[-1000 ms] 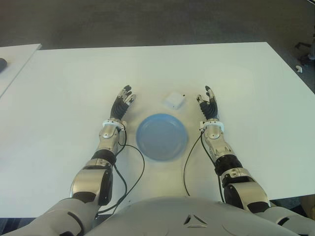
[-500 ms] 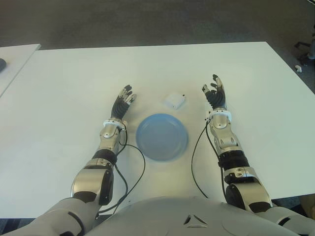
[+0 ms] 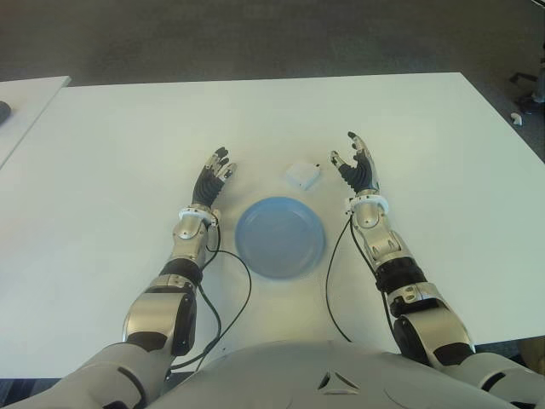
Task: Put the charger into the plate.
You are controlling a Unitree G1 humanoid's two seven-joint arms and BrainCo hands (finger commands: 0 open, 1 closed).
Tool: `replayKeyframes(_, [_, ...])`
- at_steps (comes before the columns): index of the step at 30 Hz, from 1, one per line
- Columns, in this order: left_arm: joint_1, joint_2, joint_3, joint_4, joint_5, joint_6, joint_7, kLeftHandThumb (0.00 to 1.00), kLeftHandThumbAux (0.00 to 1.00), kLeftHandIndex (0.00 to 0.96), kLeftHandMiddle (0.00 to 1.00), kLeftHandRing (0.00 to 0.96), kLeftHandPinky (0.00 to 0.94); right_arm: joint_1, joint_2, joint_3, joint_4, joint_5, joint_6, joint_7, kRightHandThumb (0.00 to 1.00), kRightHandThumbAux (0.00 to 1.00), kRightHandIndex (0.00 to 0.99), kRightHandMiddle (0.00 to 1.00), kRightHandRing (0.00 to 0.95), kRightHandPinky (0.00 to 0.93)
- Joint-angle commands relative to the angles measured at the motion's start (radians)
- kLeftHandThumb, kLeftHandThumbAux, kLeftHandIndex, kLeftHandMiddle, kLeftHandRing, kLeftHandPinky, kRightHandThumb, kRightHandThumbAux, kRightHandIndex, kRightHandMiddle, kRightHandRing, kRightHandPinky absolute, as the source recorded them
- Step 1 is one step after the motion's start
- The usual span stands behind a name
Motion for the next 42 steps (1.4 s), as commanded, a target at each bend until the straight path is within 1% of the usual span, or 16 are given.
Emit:
replayKeyframes(1, [0.112,-0.037,-0.018,0.106,0.028,0.148,-0.001,0.121,0.54,0.0,0.0,0.014,0.062,-0.055,-0.02,0.079,0.123,-0.092,-0.06,-0.058,0.343,0.394,0.001,0.01,0.017,0.025])
replayKeyframes(5, [0.112,-0.037,-0.019,0.106,0.03,0.15,0.005,0.122,0.54,0.0,0.0,0.014,0.061,-0.109,-0.035,0.166,0.22,-0.187,-0.024,-0.071,0.325,0.279,0.0,0.002,0.003,0.005])
replayKeyframes(6, [0.112,-0.038,-0.019,0.106,0.03,0.151,0.006,0.123,0.54,0.0,0.0,0.014,0.061,-0.119,-0.037,0.18,0.237,-0.201,-0.015,-0.072,0.324,0.246,0.0,0.001,0.002,0.003])
replayKeyframes(9, [0.11,-0.038,-0.017,0.109,0.029,0.152,0.009,0.125,0.541,0.0,0.0,0.014,0.061,-0.154,-0.033,0.218,0.295,-0.233,0.003,-0.077,0.322,0.196,0.0,0.0,0.0,0.0])
replayKeyframes(14, [0.11,-0.043,-0.013,0.112,0.024,0.149,0.004,0.128,0.536,0.0,0.0,0.012,0.06,-0.228,-0.006,0.285,0.43,-0.278,0.026,-0.062,0.324,0.143,0.0,0.0,0.0,0.0])
replayKeyframes(18, [0.112,-0.048,-0.011,0.096,0.016,0.144,-0.011,0.123,0.527,0.0,0.0,0.009,0.066,-0.285,0.007,0.338,0.526,-0.306,0.036,-0.01,0.33,0.118,0.0,0.0,0.0,0.0])
replayKeyframes(23, [0.113,-0.049,-0.011,0.093,0.016,0.154,-0.008,0.119,0.528,0.0,0.0,0.006,0.062,-0.322,0.011,0.373,0.58,-0.316,0.046,0.017,0.333,0.108,0.0,0.0,0.0,0.0])
replayKeyframes(29, [0.12,-0.05,-0.012,0.09,0.02,0.151,0.002,0.122,0.526,0.0,0.0,0.001,0.058,-0.35,0.017,0.399,0.614,-0.318,0.057,0.043,0.334,0.107,0.0,0.0,0.0,0.0])
replayKeyframes(36, [0.126,-0.051,-0.015,0.088,0.024,0.152,0.014,0.127,0.525,0.0,0.0,0.0,0.053,-0.367,0.024,0.417,0.633,-0.311,0.068,0.063,0.334,0.11,0.0,0.0,0.0,0.0])
replayKeyframes(42, [0.141,-0.058,-0.017,0.078,0.025,0.132,0.018,0.131,0.533,0.0,0.0,0.001,0.069,-0.376,0.036,0.427,0.646,-0.307,0.078,0.078,0.322,0.111,0.0,0.0,0.0,0.0])
